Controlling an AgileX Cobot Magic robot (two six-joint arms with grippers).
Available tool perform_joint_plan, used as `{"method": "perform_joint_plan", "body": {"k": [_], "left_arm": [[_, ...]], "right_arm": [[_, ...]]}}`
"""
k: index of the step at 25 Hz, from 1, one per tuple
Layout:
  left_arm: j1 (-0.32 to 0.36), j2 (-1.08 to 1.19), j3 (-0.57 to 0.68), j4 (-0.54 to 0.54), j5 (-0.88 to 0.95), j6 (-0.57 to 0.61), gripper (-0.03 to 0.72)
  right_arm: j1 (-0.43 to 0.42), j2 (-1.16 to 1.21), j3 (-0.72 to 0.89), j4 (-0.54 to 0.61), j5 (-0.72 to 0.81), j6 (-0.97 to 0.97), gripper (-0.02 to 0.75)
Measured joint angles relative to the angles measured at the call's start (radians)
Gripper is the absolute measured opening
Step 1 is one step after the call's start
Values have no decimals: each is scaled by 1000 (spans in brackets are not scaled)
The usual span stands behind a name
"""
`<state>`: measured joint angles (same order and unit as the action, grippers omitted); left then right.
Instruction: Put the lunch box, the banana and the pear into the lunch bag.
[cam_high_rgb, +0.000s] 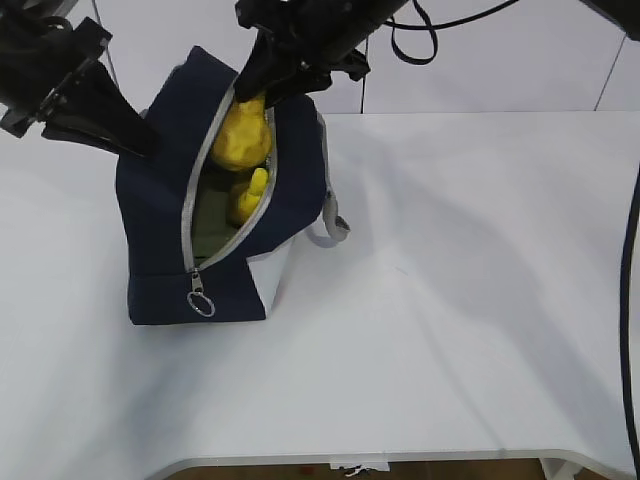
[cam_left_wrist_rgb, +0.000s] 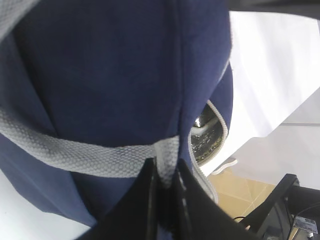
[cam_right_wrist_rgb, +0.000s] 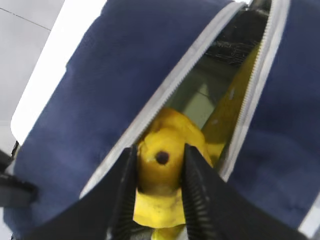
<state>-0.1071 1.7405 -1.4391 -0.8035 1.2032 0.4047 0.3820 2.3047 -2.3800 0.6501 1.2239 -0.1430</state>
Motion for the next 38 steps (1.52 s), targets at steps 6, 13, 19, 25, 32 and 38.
{"method": "perform_joint_plan", "body": {"k": [6, 13, 19, 25, 32, 38], "left_arm": [[0, 0, 0, 0, 0, 0, 13], [0, 0, 0, 0, 2, 0, 13], [0, 0, 0, 2, 2, 0, 13], [0, 0, 0, 12, 2, 0, 13], [0, 0, 0, 21, 3, 0, 13], [0, 0, 0, 23, 5, 0, 13]], "right_arm": [[30, 9, 0, -1, -34, -4, 302], [29, 6, 0, -73, 7, -6, 574], [29, -42, 0, -314, 25, 19, 552], [25, -46, 44, -388, 25, 59, 549], [25, -46, 148, -378, 27, 63, 547], [25, -32, 149, -305, 27, 49, 256]]}}
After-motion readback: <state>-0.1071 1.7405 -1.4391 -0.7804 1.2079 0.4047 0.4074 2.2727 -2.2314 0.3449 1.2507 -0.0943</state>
